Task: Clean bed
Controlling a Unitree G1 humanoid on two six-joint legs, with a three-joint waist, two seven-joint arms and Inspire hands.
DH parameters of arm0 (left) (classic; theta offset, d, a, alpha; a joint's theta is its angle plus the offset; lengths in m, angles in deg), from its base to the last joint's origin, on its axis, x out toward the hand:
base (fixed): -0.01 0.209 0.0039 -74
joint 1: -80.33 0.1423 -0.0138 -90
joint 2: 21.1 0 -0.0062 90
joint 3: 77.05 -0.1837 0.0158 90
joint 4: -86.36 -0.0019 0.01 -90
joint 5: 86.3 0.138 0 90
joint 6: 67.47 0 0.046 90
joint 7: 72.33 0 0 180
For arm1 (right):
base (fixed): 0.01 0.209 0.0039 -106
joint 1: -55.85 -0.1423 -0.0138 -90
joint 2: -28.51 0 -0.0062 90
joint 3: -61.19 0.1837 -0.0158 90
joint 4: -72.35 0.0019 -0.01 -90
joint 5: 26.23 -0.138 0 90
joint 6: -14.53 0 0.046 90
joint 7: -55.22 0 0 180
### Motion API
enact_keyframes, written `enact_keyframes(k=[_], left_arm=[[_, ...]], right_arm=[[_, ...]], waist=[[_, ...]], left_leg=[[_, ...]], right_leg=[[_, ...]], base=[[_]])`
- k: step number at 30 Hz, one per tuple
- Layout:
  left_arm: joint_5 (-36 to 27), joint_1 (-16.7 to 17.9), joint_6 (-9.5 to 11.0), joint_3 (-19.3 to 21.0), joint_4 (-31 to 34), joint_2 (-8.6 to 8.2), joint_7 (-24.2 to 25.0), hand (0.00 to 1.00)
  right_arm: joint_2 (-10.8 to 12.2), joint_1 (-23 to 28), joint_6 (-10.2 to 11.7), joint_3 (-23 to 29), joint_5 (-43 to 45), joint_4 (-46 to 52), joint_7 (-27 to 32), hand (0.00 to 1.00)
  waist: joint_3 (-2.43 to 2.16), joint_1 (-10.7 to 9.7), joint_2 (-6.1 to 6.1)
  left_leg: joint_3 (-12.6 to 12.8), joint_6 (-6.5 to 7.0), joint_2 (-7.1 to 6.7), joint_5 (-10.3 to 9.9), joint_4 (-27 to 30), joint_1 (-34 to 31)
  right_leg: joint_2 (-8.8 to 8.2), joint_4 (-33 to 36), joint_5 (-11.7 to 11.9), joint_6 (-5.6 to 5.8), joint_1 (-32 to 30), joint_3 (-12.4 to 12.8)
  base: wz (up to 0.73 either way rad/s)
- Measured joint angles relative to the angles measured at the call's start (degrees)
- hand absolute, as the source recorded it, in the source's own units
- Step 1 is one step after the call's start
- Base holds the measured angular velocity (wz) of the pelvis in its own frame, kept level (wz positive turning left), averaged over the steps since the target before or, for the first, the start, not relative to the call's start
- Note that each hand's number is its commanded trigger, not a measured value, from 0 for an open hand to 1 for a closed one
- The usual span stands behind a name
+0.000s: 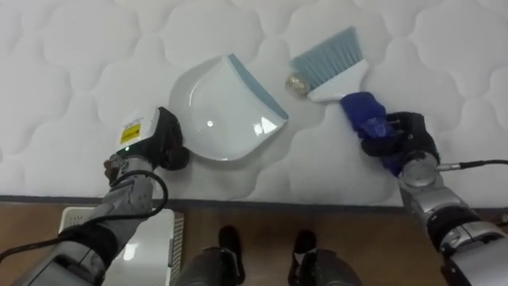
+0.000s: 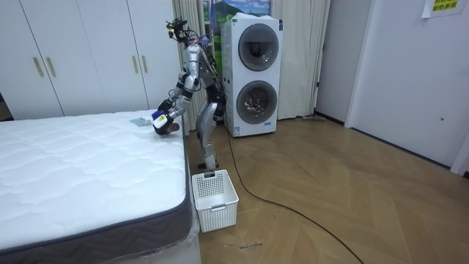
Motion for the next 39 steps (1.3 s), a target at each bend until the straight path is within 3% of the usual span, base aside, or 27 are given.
enact_keyframes(k=[3,10,13,16,24,31,36,39], left_arm=[[0.3,0.0,0.0,-0.5,0.8,1.46,-0.4,1.0],[3.0,0.3,-0.4,-3.0,3.0,6.0,-1.8,1.0],[4.2,0.3,-0.8,-3.9,3.2,6.82,-2.2,1.0],[5.0,0.3,-0.9,-4.1,3.2,7.73,-2.2,1.0],[7.3,0.5,-1.0,-4.5,3.2,8.83,-2.4,1.0],[11.0,0.3,-1.0,-3.8,3.8,10.77,-2.5,1.0],[11.3,0.4,-0.9,-3.8,3.8,11.21,-2.7,1.0],[11.3,1.3,-1.0,-3.8,3.7,11.32,-3.3,1.0]], right_arm=[[-1.8,-2.8,-0.8,-0.2,7.9,-0.1,0.1,1.0],[-7.3,-8.8,-3.5,-2.5,26.3,0.9,1.4,1.0],[-9.2,-10.6,-4.9,-4.5,33.2,1.7,1.7,1.0],[-9.3,-12.4,-5.9,-6.8,38.6,1.8,2.1,1.0],[-9.3,-13.0,-6.4,-7.5,45.4,2.1,2.1,1.0],[-9.4,-14.8,-7.1,-7.7,54.2,3.0,2.0,1.0],[-11.3,-14.8,-7.1,-11.8,60.0,7.7,1.8,1.0],[-11.3,-14.8,-7.1,-15.1,61.5,9.0,1.0,1.0]], waist=[[0.13,-0.1,-1.26],[-0.1,-0.5,-4.85],[-0.25,-0.5,-6.03],[-0.06,-0.5,-7.08],[-0.06,0.0,-7.55],[-0.11,0.1,-7.63],[-0.13,0.1,-7.73],[-0.08,0.2,-8.37]], left_leg=[[-0.2,0.0,0.26,0.0,0.9,-0.7],[-0.1,-0.01,0.32,0.0,1.0,-0.8],[-0.1,0.01,0.46,0.0,1.0,-0.2],[-0.1,-0.02,0.77,0.0,0.9,0.3],[-1.0,-0.21,1.35,0.1,0.0,0.9],[-1.0,-0.32,2.01,0.1,0.0,0.4],[-1.1,-0.57,2.1,0.3,-0.6,0.6],[-1.0,-0.74,2.13,0.4,-1.0,2.0]], right_leg=[[0.0,0.8,-0.2,-0.31,-0.6,-0.2],[0.14,0.9,-0.1,-0.62,-0.8,-0.2],[0.27,0.7,0.2,-0.5,-0.3,0.0],[0.46,0.5,0.3,-0.53,0.5,-0.3],[1.4,-2.6,1.1,-0.62,2.6,-1.7],[2.2,-4.1,1.9,-0.79,2.7,-2.2],[2.25,-4.5,2.1,-1.02,3.0,-2.9],[2.38,-5.1,2.1,-1.04,4.3,-2.9]], base=[[0.0],[-0.02],[-0.02],[0.0],[0.01],[-0.02],[-0.01],[0.0]])
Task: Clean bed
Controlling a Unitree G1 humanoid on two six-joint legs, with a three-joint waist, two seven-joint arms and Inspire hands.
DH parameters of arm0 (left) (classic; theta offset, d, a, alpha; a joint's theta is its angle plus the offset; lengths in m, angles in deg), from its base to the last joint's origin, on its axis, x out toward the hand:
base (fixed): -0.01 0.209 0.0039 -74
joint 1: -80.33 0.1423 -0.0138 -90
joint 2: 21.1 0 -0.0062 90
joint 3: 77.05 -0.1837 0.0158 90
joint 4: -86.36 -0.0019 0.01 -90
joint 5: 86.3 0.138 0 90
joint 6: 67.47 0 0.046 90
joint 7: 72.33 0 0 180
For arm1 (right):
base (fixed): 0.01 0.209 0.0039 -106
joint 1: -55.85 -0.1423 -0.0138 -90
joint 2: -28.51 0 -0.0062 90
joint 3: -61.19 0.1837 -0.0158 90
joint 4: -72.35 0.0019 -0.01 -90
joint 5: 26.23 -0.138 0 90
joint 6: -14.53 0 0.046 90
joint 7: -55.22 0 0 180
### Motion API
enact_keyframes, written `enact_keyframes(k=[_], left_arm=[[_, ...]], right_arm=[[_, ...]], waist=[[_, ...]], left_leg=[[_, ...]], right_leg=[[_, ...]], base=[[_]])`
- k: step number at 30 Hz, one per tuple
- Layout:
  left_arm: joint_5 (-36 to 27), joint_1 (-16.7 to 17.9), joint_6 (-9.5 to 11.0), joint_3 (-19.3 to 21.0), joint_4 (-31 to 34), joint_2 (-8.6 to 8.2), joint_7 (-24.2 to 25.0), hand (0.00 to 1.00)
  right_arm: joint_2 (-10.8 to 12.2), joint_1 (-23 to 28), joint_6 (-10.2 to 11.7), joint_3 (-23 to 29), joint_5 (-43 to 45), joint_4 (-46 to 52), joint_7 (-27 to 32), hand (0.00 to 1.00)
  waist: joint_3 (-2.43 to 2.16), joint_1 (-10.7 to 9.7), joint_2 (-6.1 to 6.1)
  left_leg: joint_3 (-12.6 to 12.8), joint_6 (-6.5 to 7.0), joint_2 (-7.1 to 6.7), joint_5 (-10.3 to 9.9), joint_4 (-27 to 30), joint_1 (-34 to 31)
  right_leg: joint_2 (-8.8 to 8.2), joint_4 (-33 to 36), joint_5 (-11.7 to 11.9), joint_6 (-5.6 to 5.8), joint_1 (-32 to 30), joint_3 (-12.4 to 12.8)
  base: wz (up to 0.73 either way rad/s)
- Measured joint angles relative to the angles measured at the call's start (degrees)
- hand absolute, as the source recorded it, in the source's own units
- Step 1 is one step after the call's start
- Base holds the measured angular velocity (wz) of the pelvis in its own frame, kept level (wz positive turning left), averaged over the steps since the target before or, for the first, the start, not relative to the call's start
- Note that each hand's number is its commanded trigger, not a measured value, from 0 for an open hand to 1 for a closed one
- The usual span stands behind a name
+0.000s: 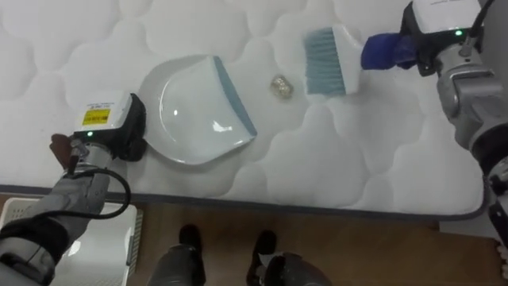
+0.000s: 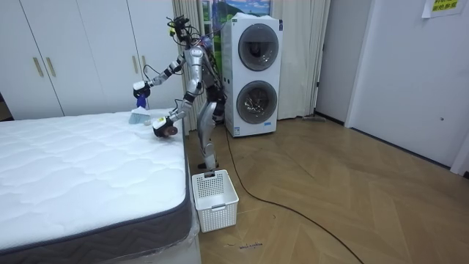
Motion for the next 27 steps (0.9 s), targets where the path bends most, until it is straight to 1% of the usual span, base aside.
enact_keyframes(k=[3,4,8,12,13,14,15,18,23,26,27], left_arm=[[0.0,0.1,0.0,-0.1,0.0,0.4,0.0,1.0],[0.0,0.1,0.0,-0.1,0.0,0.47,0.0,1.0],[0.1,0.1,0.0,0.0,0.3,0.47,0.0,1.0],[0.4,0.1,0.2,0.3,0.2,0.52,-0.1,1.0],[0.4,0.1,0.3,0.3,0.2,0.71,-0.1,1.0],[0.4,0.1,0.4,0.3,0.2,0.79,0.0,1.0],[0.4,0.1,0.4,0.5,0.2,0.81,0.1,1.0],[0.4,-0.1,0.4,0.5,0.1,0.83,0.5,1.0],[0.4,-0.2,0.4,-0.1,0.6,0.8,0.8,1.0],[0.3,-0.3,0.3,-0.7,0.7,0.81,0.9,1.0],[0.3,-0.4,0.3,-0.7,0.7,0.81,0.9,1.0]], right_arm=[[0.0,0.0,-0.2,-2.1,0.1,1.5,-1.2,1.0],[0.0,0.0,-0.7,-3.0,0.3,2.3,-1.5,1.0],[0.0,0.3,-1.3,-3.3,0.5,3.6,-3.4,1.0],[0.0,0.5,-1.2,-3.7,1.1,5.3,-6.0,1.0],[0.0,0.5,-1.2,-3.8,2.0,6.4,-7.0,1.0],[0.0,0.5,-1.2,-4.1,2.3,6.9,-7.3,1.0],[0.0,0.7,-1.2,-4.3,2.6,8.1,-8.2,1.0],[0.0,1.2,-1.3,-5.2,2.6,11.1,-10.6,1.0],[0.8,2.4,-1.3,-6.5,-2.0,13.3,-14.0,1.0],[2.2,3.2,-1.4,-6.5,-6.6,13.4,-15.3,1.0],[3.0,3.3,-1.7,-6.5,-9.6,13.4,-16.2,1.0]], waist=[[0.0,0.0,-0.5],[0.0,-0.1,-0.55],[0.0,0.4,-0.56],[0.0,0.4,-0.56],[0.0,0.5,-0.55],[0.0,0.5,-0.55],[0.0,0.5,-0.55],[0.0,0.5,-0.54],[0.03,0.9,-0.5],[0.1,0.9,-0.38],[0.08,1.0,-0.35]], left_leg=[[-0.2,-0.14,-0.01,0.1,-0.7,0.3],[-0.2,-0.13,-0.03,0.1,-0.8,0.3],[-0.2,-0.15,0.08,0.1,-0.9,0.2],[-0.2,-0.38,0.01,0.3,-1.6,0.3],[-0.2,-0.44,0.02,0.3,-1.6,0.2],[-0.2,-0.45,0.02,0.3,-1.6,0.2],[-0.2,-0.47,0.03,0.3,-1.6,0.3],[-0.2,-0.54,0.06,0.4,-1.7,0.3],[-0.2,-0.55,0.03,0.4,-1.6,0.4],[-0.3,-0.55,0.02,0.4,-1.5,0.4],[-0.3,-0.55,0.0,0.4,-1.6,0.5]], right_leg=[[0.14,-0.5,0.1,-0.05,0.5,-0.1],[0.14,-0.6,0.1,-0.05,0.5,-0.1],[0.41,-1.3,0.3,-0.01,0.5,-0.2],[0.5,-1.8,0.5,-0.07,0.5,-0.3],[0.77,-2.3,0.8,-0.17,0.6,-0.4],[0.79,-2.3,0.8,-0.23,0.7,-0.6],[0.71,-2.4,0.9,-0.34,0.9,-1.5],[0.71,-2.4,0.9,-0.39,0.9,-1.7],[0.76,-2.3,0.9,-0.41,1.0,-1.7],[0.81,-2.3,0.9,-0.41,1.0,-1.8],[0.79,-2.3,0.9,-0.42,1.0,-1.7]], base=[[0.02],[0.0],[-0.03],[-0.01],[-0.05],[-0.04],[0.0],[0.0],[0.0],[0.0],[0.0]])
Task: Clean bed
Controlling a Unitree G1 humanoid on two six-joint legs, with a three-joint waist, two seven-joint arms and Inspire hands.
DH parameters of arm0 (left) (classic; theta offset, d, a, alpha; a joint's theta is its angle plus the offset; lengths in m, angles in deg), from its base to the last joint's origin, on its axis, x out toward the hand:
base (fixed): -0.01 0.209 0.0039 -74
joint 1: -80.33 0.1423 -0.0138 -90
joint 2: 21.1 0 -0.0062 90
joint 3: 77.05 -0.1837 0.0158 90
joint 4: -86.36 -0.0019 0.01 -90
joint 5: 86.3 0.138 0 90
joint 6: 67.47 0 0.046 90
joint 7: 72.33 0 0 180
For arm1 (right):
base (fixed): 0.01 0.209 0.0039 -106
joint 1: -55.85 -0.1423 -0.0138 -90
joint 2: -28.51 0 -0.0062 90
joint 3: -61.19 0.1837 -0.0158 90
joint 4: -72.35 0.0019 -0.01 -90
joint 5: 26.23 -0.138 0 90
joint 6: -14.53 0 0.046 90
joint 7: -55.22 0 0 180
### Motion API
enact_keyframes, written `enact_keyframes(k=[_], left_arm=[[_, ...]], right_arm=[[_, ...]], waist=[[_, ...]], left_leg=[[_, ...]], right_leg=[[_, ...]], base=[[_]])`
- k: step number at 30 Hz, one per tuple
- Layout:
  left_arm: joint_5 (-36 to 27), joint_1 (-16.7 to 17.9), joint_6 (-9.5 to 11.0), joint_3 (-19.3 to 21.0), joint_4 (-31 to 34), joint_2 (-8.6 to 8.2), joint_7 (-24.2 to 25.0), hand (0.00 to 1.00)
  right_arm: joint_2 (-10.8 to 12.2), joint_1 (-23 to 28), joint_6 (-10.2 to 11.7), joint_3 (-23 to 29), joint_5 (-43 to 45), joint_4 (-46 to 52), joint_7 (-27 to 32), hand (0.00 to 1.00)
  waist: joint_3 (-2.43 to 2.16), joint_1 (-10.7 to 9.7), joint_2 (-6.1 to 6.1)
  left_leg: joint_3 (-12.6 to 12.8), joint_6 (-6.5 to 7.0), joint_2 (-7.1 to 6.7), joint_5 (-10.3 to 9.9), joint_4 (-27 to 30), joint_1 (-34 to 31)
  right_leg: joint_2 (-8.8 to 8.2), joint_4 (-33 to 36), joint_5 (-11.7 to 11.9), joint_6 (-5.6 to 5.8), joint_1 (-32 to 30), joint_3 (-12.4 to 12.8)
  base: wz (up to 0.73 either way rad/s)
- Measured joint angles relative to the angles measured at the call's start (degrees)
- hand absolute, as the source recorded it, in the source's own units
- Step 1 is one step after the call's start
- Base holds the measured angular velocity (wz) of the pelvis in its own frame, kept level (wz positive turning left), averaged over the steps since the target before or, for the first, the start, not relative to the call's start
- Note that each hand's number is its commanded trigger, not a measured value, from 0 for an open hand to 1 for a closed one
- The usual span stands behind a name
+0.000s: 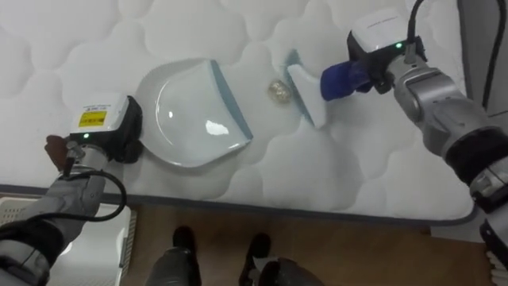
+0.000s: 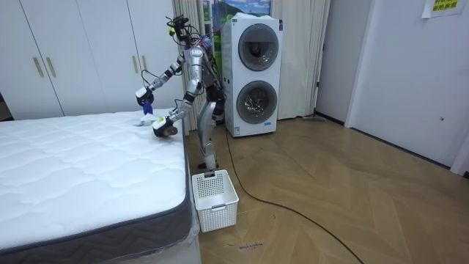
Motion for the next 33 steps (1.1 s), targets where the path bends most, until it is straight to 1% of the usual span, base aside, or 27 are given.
enact_keyframes(k=[1,3,5,6,8,9,12,13,15,17,19,22,25,33], left_arm=[[0.0,0.0,0.0,0.0,-0.1,-0.07,0.0,1.0],[0.0,0.1,0.0,0.0,0.0,-0.18,0.0,1.0],[0.1,0.2,-0.2,0.2,0.0,-0.55,0.0,1.0],[0.1,0.4,-0.5,0.2,0.1,-0.88,0.0,1.0],[0.2,0.7,-0.9,0.2,0.0,-1.17,0.0,1.0],[0.2,1.0,-0.9,0.2,0.0,-1.33,0.0,1.0],[0.2,1.5,-1.3,0.6,-0.5,-3.01,0.0,1.0],[0.1,1.5,-1.3,0.7,-1.0,-3.41,0.0,1.0],[0.0,1.7,-1.3,0.7,-1.5,-3.71,0.1,1.0],[0.1,1.9,-1.3,0.7,-1.8,-4.07,0.2,1.0],[0.0,2.2,-1.3,0.7,-1.9,-4.58,0.2,1.0],[0.0,2.6,-1.5,0.4,-2.0,-4.96,0.2,1.0],[0.0,2.7,-1.6,0.0,-2.3,-5.22,0.5,1.0],[0.0,2.7,-1.6,0.0,-3.2,-5.34,0.9,1.0]], right_arm=[[0.7,0.1,-0.4,0.0,-2.3,0.0,-0.8,1.0],[1.3,0.5,-0.7,0.2,-2.8,0.6,-1.7,1.0],[1.8,1.0,-0.8,1.3,-2.8,2.0,-3.1,1.0],[2.1,1.4,-0.8,1.4,-2.8,3.2,-3.9,1.0],[2.4,2.2,-0.7,1.3,-3.6,5.9,-5.6,1.0],[3.0,2.5,-0.4,1.3,-4.5,7.0,-6.8,1.0],[4.7,4.0,-0.1,1.3,-6.7,9.4,-9.0,1.0],[5.3,4.6,-0.1,1.3,-7.6,10.3,-9.7,1.0],[6.0,4.9,0.4,1.3,-10.0,10.8,-11.1,1.0],[6.5,5.0,2.0,1.3,-11.5,10.8,-12.6,1.0],[7.7,5.2,3.3,1.2,-13.2,10.8,-14.0,1.0],[9.4,5.2,4.3,1.2,-13.9,10.8,-14.9,1.0],[10.1,5.4,4.6,1.2,-14.1,10.8,-15.9,1.0],[10.8,6.1,4.6,1.2,-14.1,10.8,-17.1,1.0]], waist=[[0.02,0.1,0.07],[-0.02,0.3,0.23],[-0.04,0.3,0.64],[-0.17,0.3,1.02],[-0.2,0.5,1.47],[-0.21,0.5,1.83],[-0.5,0.9,2.84],[-0.5,0.9,2.99],[-0.51,0.7,3.01],[-0.58,0.7,3.13],[-0.61,0.7,3.18],[-0.65,0.7,3.22],[-0.71,0.6,3.25],[-0.87,0.4,3.24]], left_leg=[[0.0,0.0,-0.01,0.0,0.0,0.0],[0.0,0.0,0.0,0.0,0.0,0.0],[0.0,0.0,-0.02,0.0,0.0,-0.1],[0.0,0.0,-0.05,0.0,0.1,0.0],[0.1,0.0,-0.06,0.0,0.0,0.1],[0.2,0.0,-0.03,0.0,0.1,0.2],[0.3,-0.01,-0.2,0.0,0.0,0.5],[0.2,0.0,-0.51,0.0,0.0,0.6],[0.1,0.01,-1.0,0.0,0.0,1.0],[0.0,0.01,-1.12,0.0,0.0,1.2],[-0.3,0.03,-1.24,0.0,0.0,1.3],[-0.3,0.21,-1.55,0.2,0.0,1.6],[-0.2,0.3,-2.03,0.2,-0.1,1.9],[-0.2,0.42,-2.04,0.3,0.3,2.2]], right_leg=[[0.0,0.0,0.0,0.0,0.0,0.0],[-0.01,0.0,0.0,0.0,0.0,0.1],[0.02,0.1,0.0,0.0,-0.1,0.1],[-0.01,0.1,0.0,0.0,-0.1,0.1],[-0.06,0.2,0.0,0.0,-0.1,0.1],[-0.09,0.2,0.0,0.0,-0.1,0.1],[-0.29,0.5,-0.1,-0.01,-0.1,0.1],[-0.94,1.2,-0.6,-0.02,-0.1,0.1],[-1.39,2.3,-1.5,0.04,-0.1,0.2],[-1.75,2.5,-1.7,0.06,0.2,0.0],[-1.93,2.6,-1.8,0.11,0.6,-0.3],[-2.17,2.6,-1.9,0.19,0.7,-0.4],[-2.79,3.2,-2.1,0.55,0.8,-0.3],[-3.01,3.8,-2.1,0.6,1.0,-0.3]], base=[[0.0],[0.0],[0.0],[0.0],[0.0],[0.0],[0.01],[0.07],[0.13],[0.09],[0.09],[0.04],[0.05],[0.01]])
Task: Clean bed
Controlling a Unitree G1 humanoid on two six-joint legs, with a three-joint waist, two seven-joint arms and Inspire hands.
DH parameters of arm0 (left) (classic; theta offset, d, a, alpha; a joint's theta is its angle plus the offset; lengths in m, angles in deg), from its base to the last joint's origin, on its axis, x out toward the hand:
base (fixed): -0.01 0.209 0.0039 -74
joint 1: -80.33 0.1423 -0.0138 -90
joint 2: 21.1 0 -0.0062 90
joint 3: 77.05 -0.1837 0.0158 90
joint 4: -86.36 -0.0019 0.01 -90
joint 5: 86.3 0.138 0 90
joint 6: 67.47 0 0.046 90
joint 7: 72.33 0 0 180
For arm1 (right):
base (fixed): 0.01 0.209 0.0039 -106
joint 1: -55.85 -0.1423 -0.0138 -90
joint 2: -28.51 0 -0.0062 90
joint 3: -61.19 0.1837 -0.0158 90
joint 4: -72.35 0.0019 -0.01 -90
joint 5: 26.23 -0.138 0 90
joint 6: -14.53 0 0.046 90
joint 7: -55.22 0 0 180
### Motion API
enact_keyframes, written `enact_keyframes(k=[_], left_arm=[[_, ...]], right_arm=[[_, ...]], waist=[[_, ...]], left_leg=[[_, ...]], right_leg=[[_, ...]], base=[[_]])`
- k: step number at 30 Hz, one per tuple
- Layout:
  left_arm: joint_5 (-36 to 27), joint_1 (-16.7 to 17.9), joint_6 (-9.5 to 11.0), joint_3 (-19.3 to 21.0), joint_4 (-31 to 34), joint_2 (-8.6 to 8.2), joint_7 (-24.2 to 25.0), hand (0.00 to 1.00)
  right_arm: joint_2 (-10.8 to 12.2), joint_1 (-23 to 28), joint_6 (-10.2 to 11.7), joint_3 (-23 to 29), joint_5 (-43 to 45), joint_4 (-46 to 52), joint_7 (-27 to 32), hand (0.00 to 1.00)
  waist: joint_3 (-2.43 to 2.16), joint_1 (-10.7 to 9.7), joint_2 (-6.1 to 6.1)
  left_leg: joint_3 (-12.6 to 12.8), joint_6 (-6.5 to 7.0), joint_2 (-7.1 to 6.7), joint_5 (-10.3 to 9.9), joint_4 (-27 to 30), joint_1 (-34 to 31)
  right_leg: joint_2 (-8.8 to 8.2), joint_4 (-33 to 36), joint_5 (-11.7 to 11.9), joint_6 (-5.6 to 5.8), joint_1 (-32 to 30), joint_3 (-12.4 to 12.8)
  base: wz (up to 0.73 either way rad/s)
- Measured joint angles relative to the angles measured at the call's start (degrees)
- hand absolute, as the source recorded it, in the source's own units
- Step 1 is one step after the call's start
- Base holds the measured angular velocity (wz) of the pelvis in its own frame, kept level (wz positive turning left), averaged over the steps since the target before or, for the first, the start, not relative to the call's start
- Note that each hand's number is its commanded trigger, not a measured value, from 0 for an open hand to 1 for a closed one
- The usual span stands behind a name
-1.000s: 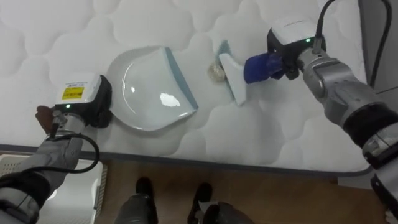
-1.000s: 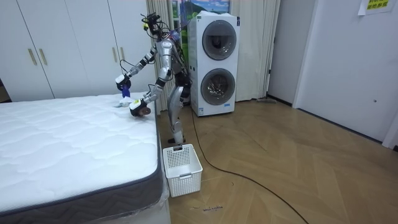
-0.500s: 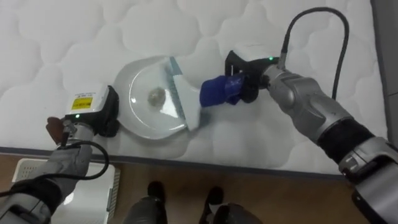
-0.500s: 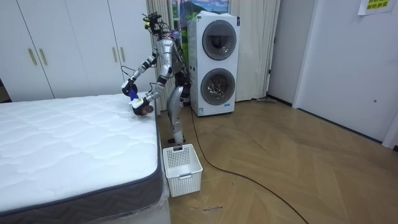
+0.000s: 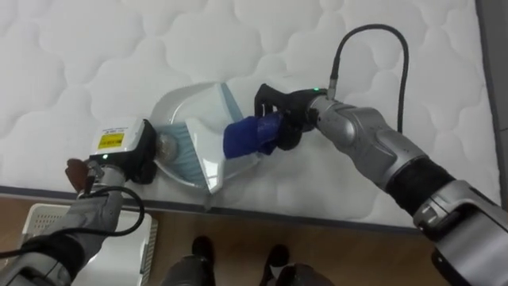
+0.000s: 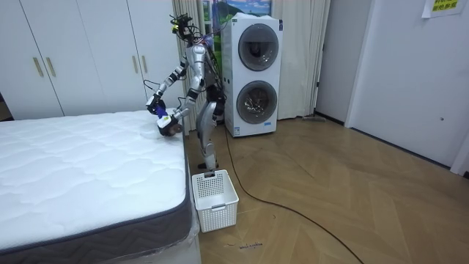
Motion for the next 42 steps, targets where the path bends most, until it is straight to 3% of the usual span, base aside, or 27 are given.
enact_keyframes(k=[8,11,16,23,27,33,34,35,38,40,42], left_arm=[[0.1,0.2,0.0,0.6,-0.2,-0.19,-1.0,1.0],[0.0,0.2,0.1,0.7,-0.2,-0.31,-1.1,1.0],[0.0,1.3,0.5,1.3,-0.2,-1.29,-2.0,1.0],[0.0,1.4,0.9,1.6,-0.2,-1.34,-1.9,1.0],[2.1,3.4,1.8,4.3,1.1,-1.33,-1.9,1.0],[3.0,8.5,2.1,8.6,4.8,-1.17,-1.8,1.0],[3.0,9.3,2.2,9.1,5.2,-1.17,-1.8,1.0],[3.0,9.6,2.2,9.4,5.5,-1.17,-1.8,1.0],[3.0,11.1,2.7,10.5,6.7,-1.12,-1.8,1.0],[3.1,11.9,3.0,10.6,7.0,-1.11,-1.7,1.0],[3.1,12.9,3.0,11.0,9.0,-0.73,-1.7,1.0]], right_arm=[[-0.2,0.1,0.4,0.2,-0.1,0.0,-0.4,1.0],[-0.7,0.1,1.5,0.6,-0.1,0.0,-0.1,1.0],[-4.0,3.5,3.7,1.4,-0.3,-0.1,1.9,1.0],[-7.5,5.1,4.0,4.7,0.8,0.0,3.6,1.0],[-9.1,7.8,5.3,8.2,0.8,0.0,5.1,1.0],[-11.5,11.9,6.0,11.8,0.9,0.0,5.6,1.0],[-12.0,12.0,6.0,11.8,0.9,0.0,5.6,0.7],[-12.3,12.0,6.0,11.8,0.9,0.0,5.7,0.0],[-13.3,12.1,6.0,13.1,0.9,0.0,6.0,0.0],[-13.3,13.0,6.1,15.4,0.7,0.0,6.5,0.0],[-13.3,13.8,6.4,17.0,0.7,0.0,7.3,0.0]], waist=[[-0.03,-0.3,-0.03],[-0.04,-0.3,-0.02],[-0.37,0.0,0.54],[-0.68,0.0,1.09],[-1.33,0.3,2.2],[-1.65,1.0,2.21],[-1.66,1.0,2.22],[-1.66,1.0,2.21],[-1.74,1.1,2.24],[-2.65,1.1,2.36],[-2.98,1.1,2.45]], left_leg=[[-0.4,0.13,-0.04,0.0,0.7,-0.5],[-0.8,0.22,-0.16,0.0,0.9,-0.7],[-1.4,0.45,-0.1,0.0,1.6,-0.8],[-1.4,0.51,-0.02,-0.1,2.4,-1.0],[-1.2,0.58,-0.05,-0.1,2.3,-0.9],[-0.8,0.57,-0.1,-0.1,1.6,-0.1],[-0.8,0.56,-0.09,-0.1,1.7,-0.1],[-0.8,0.56,-0.08,-0.1,1.7,-0.1],[-1.0,0.56,-0.15,-0.1,1.8,-0.1],[-1.4,0.56,-0.31,-0.1,1.7,-0.1],[-1.9,0.58,-0.87,-0.1,1.5,0.3]], right_leg=[[-0.17,0.4,-0.1,-0.22,-0.3,0.0],[-0.19,0.5,-0.1,-0.2,-0.3,-0.1],[-0.73,1.3,-0.3,-0.04,0.0,-0.9],[-0.9,1.7,-0.6,-0.15,-0.2,-0.8],[-0.92,1.5,-0.4,-0.12,-0.2,-0.6],[-0.77,1.4,-0.4,-0.07,0.0,-0.1],[-0.78,1.4,-0.4,-0.07,0.1,-0.1],[-0.76,1.3,-0.4,-0.07,0.1,-0.1],[-0.82,1.3,-0.4,-0.06,0.3,-0.3],[-0.97,1.2,-0.5,0.02,0.7,-0.8],[-1.02,1.0,-0.6,0.18,1.3,-1.0]], base=[[0.0],[0.05],[0.08],[0.01],[-0.02],[-0.03],[0.0],[0.0],[0.04],[0.1],[0.1]])
